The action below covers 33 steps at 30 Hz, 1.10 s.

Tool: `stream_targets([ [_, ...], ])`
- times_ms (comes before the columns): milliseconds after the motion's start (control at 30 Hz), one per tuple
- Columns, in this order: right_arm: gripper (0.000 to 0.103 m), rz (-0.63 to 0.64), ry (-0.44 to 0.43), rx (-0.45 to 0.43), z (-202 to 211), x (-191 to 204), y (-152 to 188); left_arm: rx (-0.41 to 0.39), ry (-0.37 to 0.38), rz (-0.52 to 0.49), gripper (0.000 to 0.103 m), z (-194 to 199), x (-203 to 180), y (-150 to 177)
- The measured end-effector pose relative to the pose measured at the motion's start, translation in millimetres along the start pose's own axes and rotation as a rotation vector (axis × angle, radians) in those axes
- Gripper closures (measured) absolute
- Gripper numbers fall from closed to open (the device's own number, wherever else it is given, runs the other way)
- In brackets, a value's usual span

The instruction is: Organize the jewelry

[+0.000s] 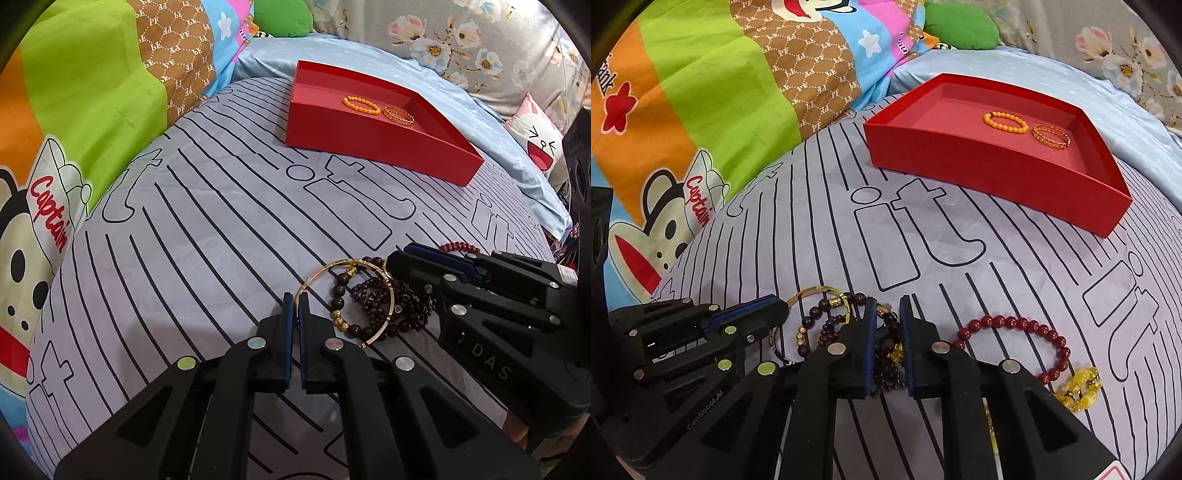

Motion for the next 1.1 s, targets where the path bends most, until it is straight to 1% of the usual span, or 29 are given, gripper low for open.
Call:
stream_targets([
  [233, 0.099, -0.019, -0.009, -0.03, 14, -5, -1, 0.001, 0.006, 0.003, 0.101, 0, 0, -1],
  [567, 0.099, -0.084, 0.003, -0.071, 45, -27, 5, -0.01, 0.024, -0.001, 0.101, 6, -4, -2],
  [800, 0.099, -0.135, 0.022, -0.097, 65, -44, 13, -0.043, 0.046, -0.022, 0.101, 20, -14, -10],
  [1100, 0.099, -0.183, 0.04, -0.12, 82, -64, 21, -0.076, 0.077, -0.044, 0.101, 38, -28, -19],
])
Point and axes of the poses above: each gripper's, at about its wrist camera, not at the fingertips, and z roughly against the way its jaws point, x to its left, y to its underside, the point moved 1 cm from there along -z, roughly the way its jaws point, and after that the axes turned 9 degrees about -z, right-handed, at the moved point
